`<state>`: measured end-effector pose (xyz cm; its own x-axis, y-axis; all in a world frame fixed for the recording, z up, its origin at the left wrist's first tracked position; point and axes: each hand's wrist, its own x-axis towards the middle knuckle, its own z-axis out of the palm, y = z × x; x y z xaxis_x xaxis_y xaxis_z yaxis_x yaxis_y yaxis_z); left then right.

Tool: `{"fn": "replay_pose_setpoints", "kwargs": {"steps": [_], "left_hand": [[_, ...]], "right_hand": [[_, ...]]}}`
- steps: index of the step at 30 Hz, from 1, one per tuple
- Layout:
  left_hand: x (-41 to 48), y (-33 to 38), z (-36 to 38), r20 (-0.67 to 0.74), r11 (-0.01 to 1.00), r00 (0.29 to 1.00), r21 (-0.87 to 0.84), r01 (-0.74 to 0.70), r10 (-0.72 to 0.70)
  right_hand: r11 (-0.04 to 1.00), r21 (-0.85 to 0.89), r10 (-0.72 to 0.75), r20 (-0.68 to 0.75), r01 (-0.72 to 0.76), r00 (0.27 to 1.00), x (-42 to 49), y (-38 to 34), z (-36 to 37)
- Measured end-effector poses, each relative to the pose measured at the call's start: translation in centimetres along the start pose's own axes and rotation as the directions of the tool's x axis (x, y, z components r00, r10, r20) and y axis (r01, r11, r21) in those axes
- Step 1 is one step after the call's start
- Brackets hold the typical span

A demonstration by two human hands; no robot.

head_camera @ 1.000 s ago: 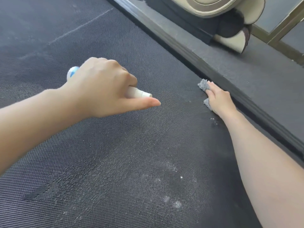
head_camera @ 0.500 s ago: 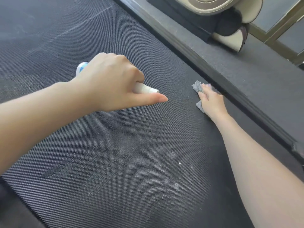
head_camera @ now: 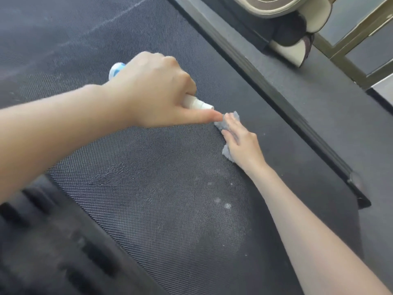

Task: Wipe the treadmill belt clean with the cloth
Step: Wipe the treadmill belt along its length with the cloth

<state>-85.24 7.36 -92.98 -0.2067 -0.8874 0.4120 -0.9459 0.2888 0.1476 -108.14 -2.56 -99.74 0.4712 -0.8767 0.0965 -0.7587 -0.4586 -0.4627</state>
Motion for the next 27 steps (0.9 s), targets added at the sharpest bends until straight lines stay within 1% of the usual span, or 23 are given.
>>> {"fn": "replay_pose_setpoints", "kwargs": {"steps": [5, 7, 10, 14, 18, 21, 25, 27], "left_hand": [[-1.0, 0.1, -0.8, 0.014, 1.000, 1.000, -0.008, 0.001, -0.001], [-1.3, 0.2, -1.0, 0.020, 1.000, 1.000, -0.006, 0.000, 0.000], [-1.6, 0.2, -1.1, 0.033, 1.000, 0.999, 0.004, -0.004, 0.004], [-1.7, 0.7, -1.4, 0.034, 1.000, 0.999, 0.005, -0.005, 0.005], [-1.7, 1.4, -1.6, 0.024, 1.000, 1.000, 0.014, -0.006, 0.006], [-2.0, 1.9, -1.5, 0.021, 1.000, 1.000, 0.027, 0.005, -0.005], [-2.5, 2.4, -1.3, 0.011, 0.999, 1.000, 0.048, 0.022, -0.023], [-2.6, 2.7, -1.1, 0.006, 0.998, 0.999, 0.051, 0.033, -0.033]], "right_hand": [[0.979, 0.008, -0.203, 0.056, 0.202, 0.978, -3.9, -3.0, 1.8], [0.956, 0.004, -0.293, 0.087, 0.293, 0.952, -5.6, -3.9, 2.5], [0.919, 0.051, -0.395, 0.136, 0.392, 0.908, -8.5, -5.9, 3.3], [0.840, 0.043, -0.539, 0.176, 0.541, 0.824, -12.3, -8.2, 4.0], [0.734, 0.085, -0.675, 0.187, 0.673, 0.713, -15.5, -9.0, 4.6], [0.700, 0.105, -0.710, 0.217, 0.707, 0.670, -16.7, -8.7, 4.2], [0.669, 0.041, -0.725, 0.256, 0.742, 0.639, -16.1, -7.5, 3.5], [0.663, -0.013, -0.721, 0.256, 0.748, 0.644, -15.4, -6.4, 3.4]]}}
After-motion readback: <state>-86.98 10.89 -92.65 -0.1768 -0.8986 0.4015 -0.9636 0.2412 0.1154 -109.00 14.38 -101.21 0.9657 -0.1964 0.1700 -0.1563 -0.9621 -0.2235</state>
